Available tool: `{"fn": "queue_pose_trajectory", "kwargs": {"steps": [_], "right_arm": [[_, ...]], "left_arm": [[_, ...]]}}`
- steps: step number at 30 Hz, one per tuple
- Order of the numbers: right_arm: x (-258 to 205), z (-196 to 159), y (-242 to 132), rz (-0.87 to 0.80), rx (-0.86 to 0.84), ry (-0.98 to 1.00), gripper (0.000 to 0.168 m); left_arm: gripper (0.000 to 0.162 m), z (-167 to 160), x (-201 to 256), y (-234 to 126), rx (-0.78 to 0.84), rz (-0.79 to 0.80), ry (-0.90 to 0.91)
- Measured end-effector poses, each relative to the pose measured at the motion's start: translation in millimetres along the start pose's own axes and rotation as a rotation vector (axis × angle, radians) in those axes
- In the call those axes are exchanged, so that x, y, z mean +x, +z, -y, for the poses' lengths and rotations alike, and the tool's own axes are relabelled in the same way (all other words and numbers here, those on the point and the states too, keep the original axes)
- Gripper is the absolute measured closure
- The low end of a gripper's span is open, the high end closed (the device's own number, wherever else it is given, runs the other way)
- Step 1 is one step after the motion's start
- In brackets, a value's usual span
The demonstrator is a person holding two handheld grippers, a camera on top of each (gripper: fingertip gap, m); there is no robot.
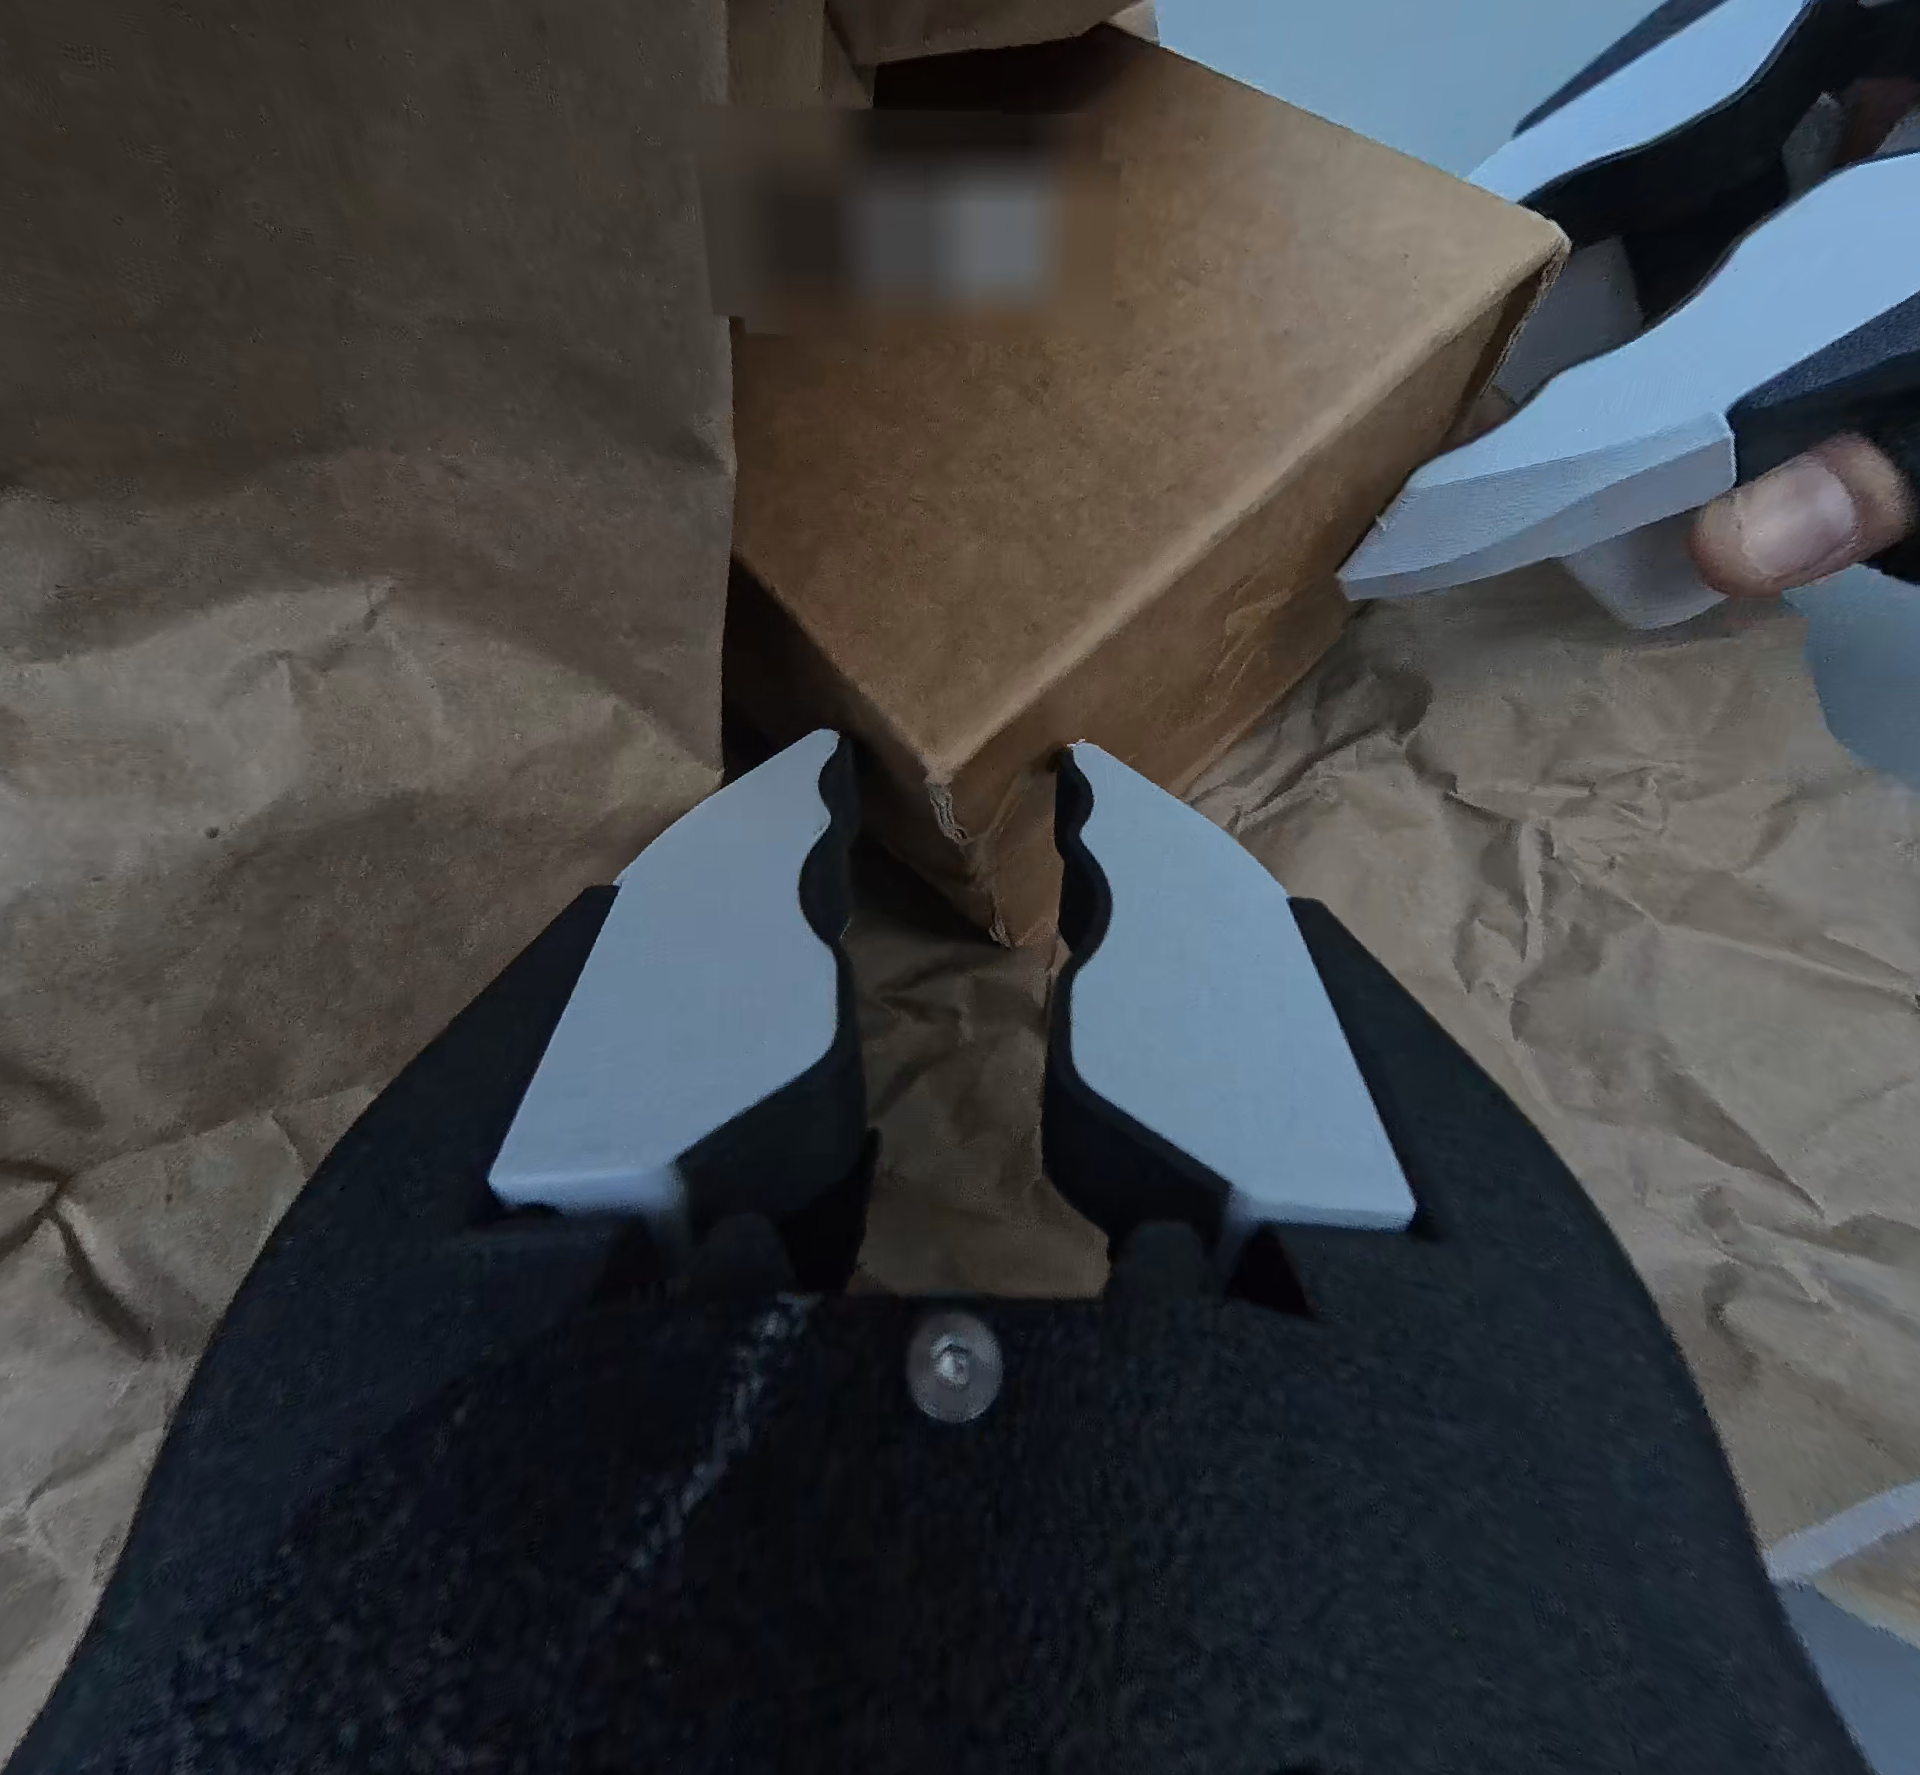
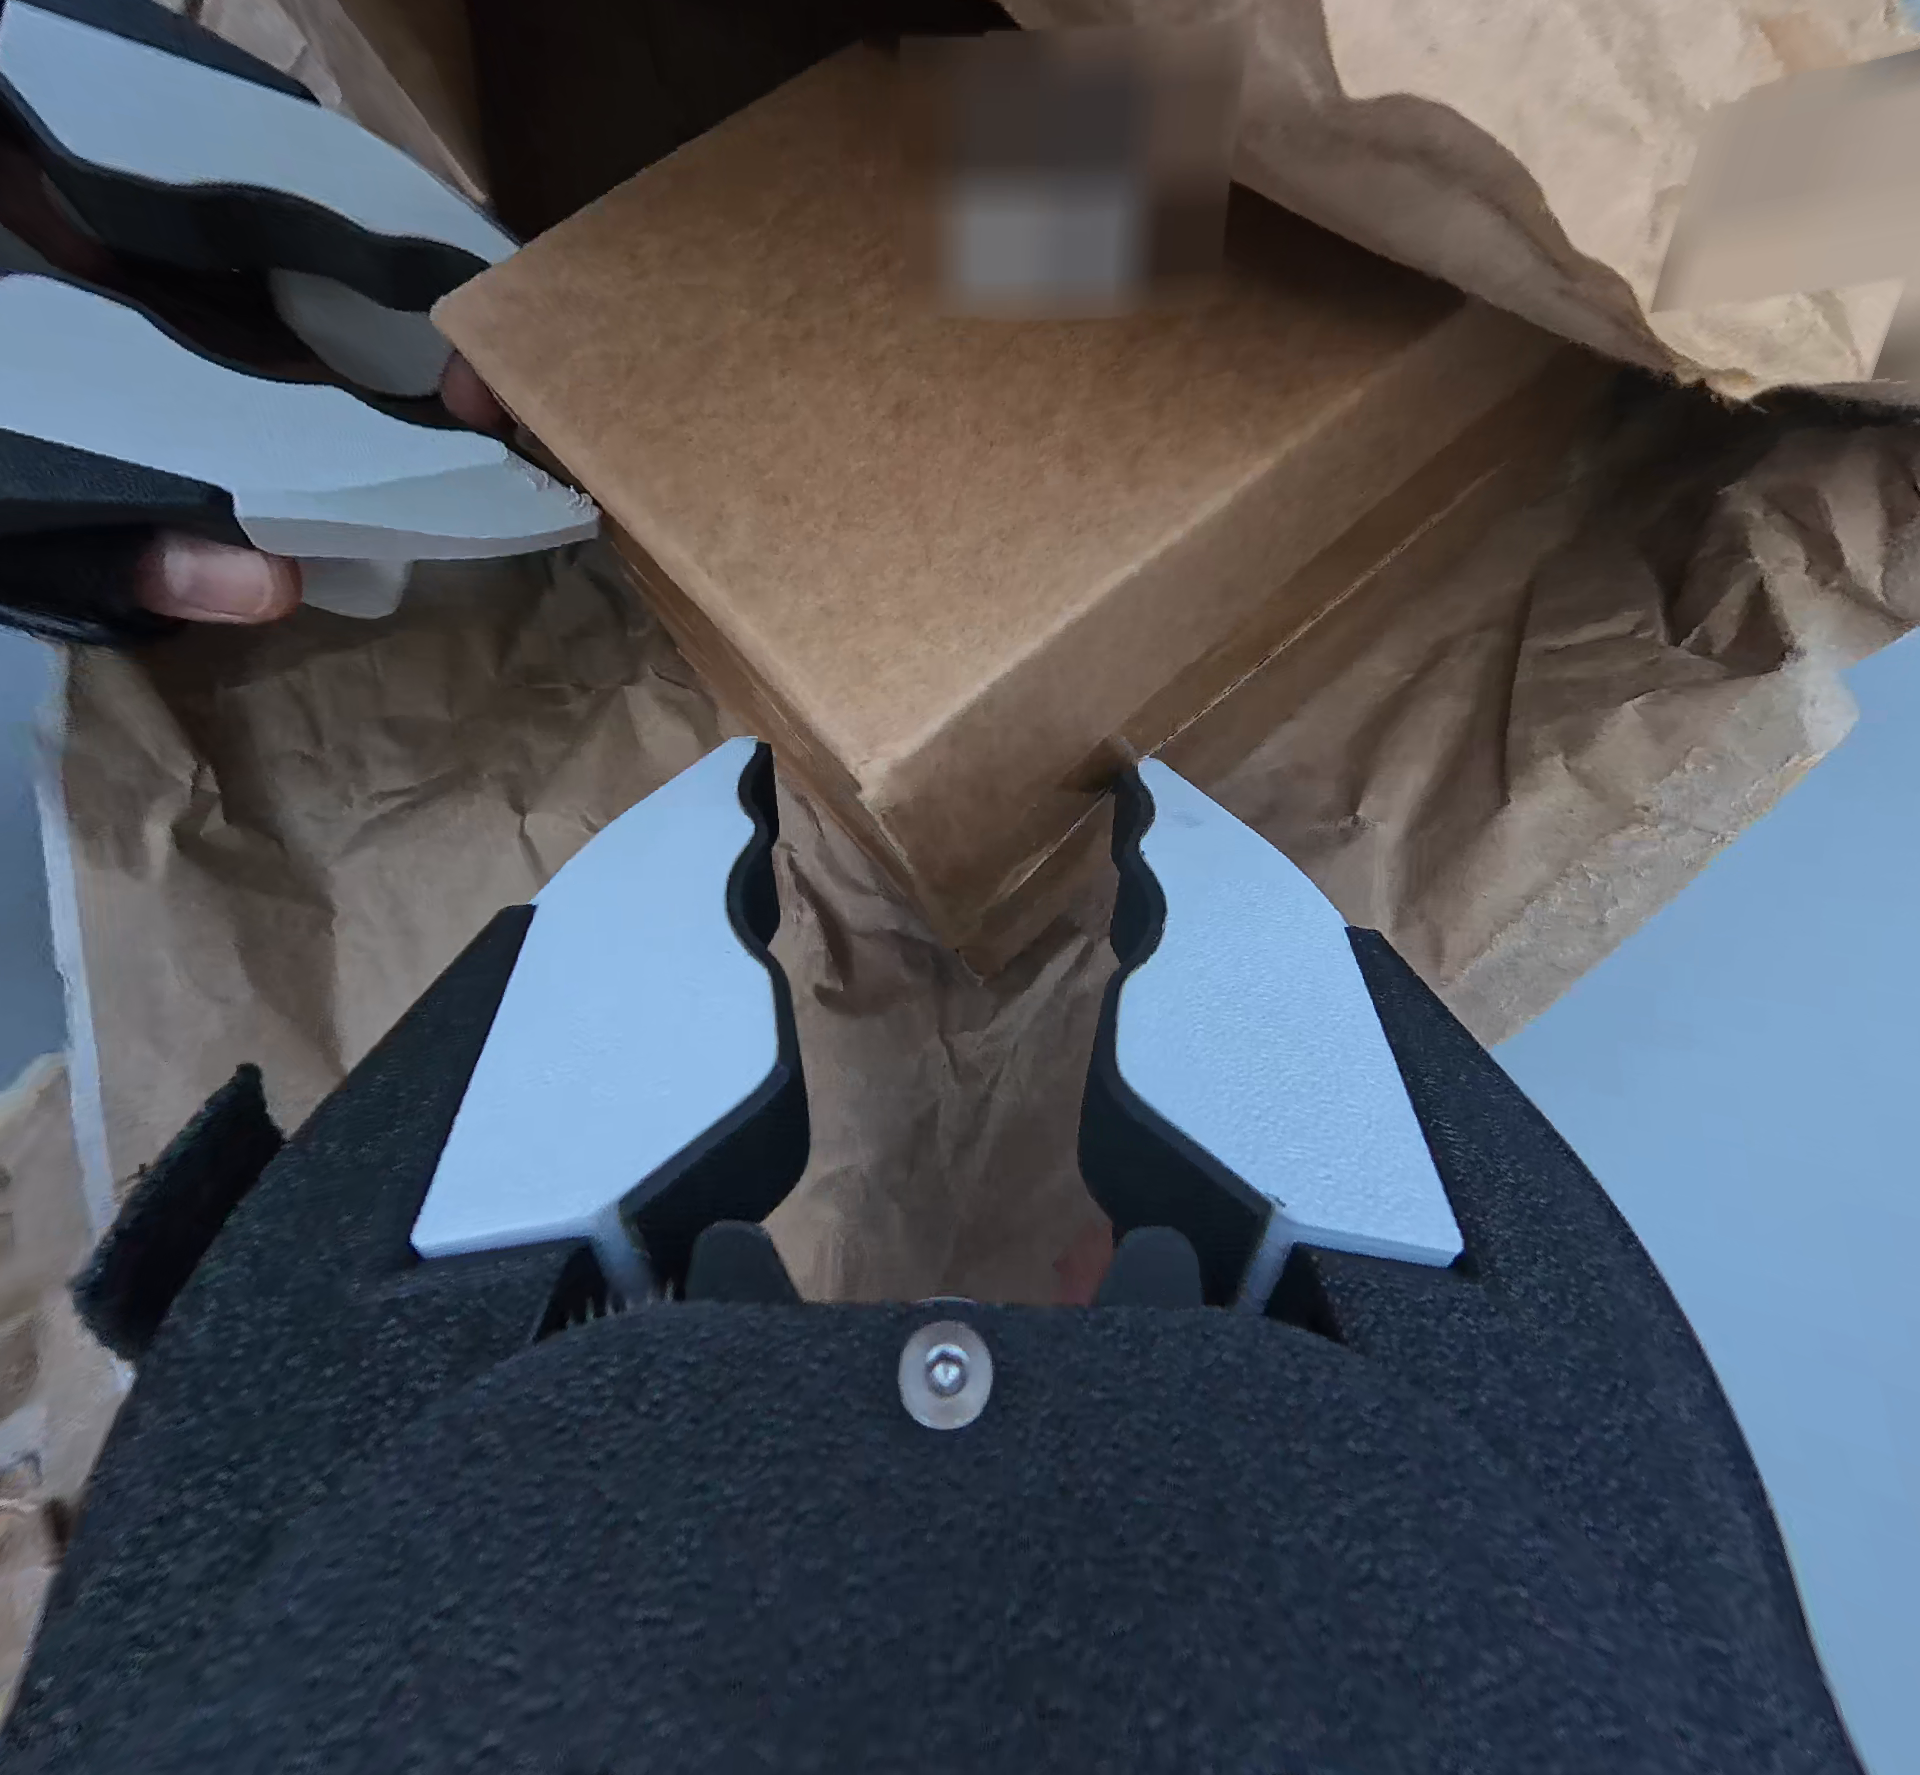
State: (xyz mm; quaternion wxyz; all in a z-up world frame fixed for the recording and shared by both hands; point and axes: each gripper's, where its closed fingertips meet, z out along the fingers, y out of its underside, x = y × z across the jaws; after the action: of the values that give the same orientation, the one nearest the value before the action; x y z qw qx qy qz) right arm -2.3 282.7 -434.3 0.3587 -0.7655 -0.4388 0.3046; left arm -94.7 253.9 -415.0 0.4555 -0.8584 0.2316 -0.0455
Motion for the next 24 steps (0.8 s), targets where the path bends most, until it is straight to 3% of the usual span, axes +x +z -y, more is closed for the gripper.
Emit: {"fn": "queue_pose_trajectory", "kwargs": {"steps": [8, 12, 15, 19, 24], "right_arm": [[-22.0, 72.3, -22.2, 0.027, 0.081, 0.020, 0.107], [-45.7, 110.4, -32.5, 0.146, 0.147, 0.182, 0.107], [-68.0, 115.5, -30.7, 0.159, 0.130, 0.222, 0.107], [-112.4, 117.2, -36.5, 0.231, 0.069, 0.230, 0.120], [-129.9, 106.0, -15.8, 0.228, -0.025, 0.218, 0.103]], "left_arm": [[0.127, 84.9, -45.0, -46.9, 0.158, -0.052, -0.191], [0.127, 122.4, -68.9, -72.3, 0.145, -0.092, -0.292], [0.129, 119.7, -74.9, -90.6, 0.068, -0.075, -0.238], [0.129, 104.1, -82.0, -124.4, 0.002, -0.072, -0.389], [0.125, 70.7, -90.6, -119.9, -0.045, -0.063, -0.445]]}}
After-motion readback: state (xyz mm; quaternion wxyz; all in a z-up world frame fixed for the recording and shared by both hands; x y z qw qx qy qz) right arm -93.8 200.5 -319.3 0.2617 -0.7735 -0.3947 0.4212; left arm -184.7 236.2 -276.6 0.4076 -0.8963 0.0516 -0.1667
